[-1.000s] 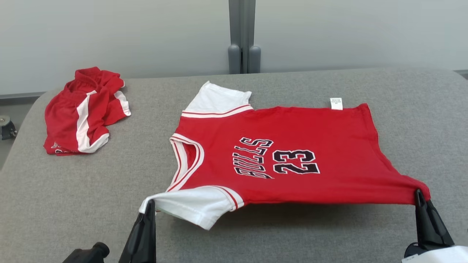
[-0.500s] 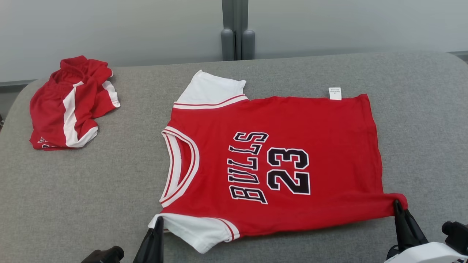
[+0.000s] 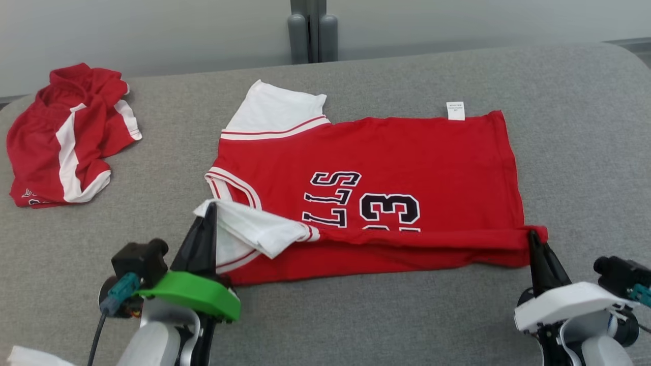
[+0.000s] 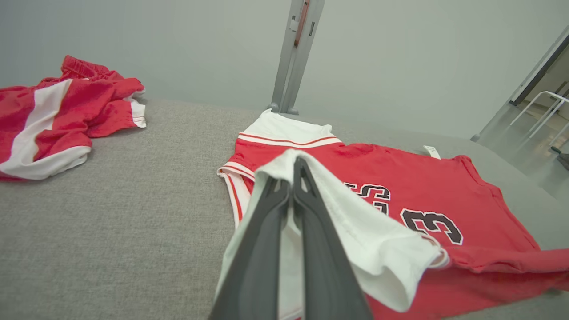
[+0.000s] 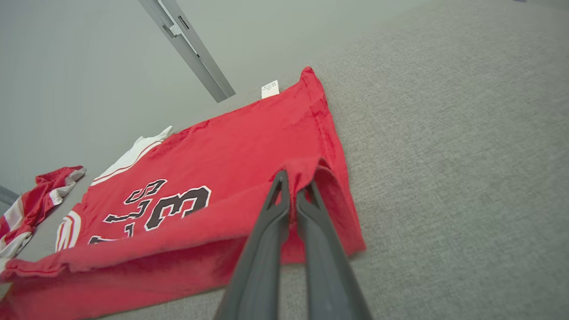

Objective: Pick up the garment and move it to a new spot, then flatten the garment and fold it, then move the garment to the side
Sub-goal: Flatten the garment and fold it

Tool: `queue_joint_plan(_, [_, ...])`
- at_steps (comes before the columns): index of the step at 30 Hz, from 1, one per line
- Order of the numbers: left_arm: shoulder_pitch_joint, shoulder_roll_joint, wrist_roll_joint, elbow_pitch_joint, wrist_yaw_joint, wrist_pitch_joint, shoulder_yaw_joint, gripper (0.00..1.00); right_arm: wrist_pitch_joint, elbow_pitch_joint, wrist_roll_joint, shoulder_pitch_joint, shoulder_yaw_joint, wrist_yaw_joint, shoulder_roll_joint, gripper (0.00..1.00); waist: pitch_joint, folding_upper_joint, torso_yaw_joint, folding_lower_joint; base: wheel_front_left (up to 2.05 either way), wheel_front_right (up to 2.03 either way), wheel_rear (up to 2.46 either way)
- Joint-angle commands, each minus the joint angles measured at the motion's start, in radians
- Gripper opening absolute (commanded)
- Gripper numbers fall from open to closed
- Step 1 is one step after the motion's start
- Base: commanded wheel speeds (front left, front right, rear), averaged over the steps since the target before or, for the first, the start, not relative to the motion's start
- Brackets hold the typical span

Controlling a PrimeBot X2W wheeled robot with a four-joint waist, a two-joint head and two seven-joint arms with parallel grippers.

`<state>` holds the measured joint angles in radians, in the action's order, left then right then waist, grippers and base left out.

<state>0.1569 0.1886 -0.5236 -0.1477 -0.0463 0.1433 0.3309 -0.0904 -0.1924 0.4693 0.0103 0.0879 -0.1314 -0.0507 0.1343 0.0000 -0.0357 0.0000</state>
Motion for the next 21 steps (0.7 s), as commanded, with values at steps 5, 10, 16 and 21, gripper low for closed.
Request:
queue_joint_plan(5, [0.149, -0.029, 0.007, -0.166, 0.03, 0.041, 0.002, 0.0, -0.001, -0.103, -0.026, 0.112, -0.007, 0.001, -0.01, 0.0, 0.062, 0.0, -0.034, 0.0, 0.0, 0.0, 0.0])
queue_joint_plan(10, [0.239, -0.045, 0.01, -0.297, 0.046, 0.068, 0.0, 0.0, -0.029, -0.181, -0.028, 0.176, -0.02, 0.001, -0.01, 0.0, 0.094, 0.0, -0.039, 0.0, 0.0, 0.0, 0.0])
queue_joint_plan(16, [0.302, -0.066, -0.002, -0.425, 0.036, 0.056, 0.001, 0.0, -0.055, -0.247, -0.028, 0.224, -0.034, 0.001, -0.011, 0.0, 0.105, 0.0, -0.039, 0.0, 0.0, 0.0, 0.0])
queue_joint_plan(21, [0.331, -0.08, 0.0, -0.435, 0.06, 0.089, 0.008, 1.0, -0.094, -0.269, -0.018, 0.25, -0.035, 0.001, -0.008, 1.0, 0.097, 0.0, -0.033, 0.0, 0.0, 0.0, 0.0])
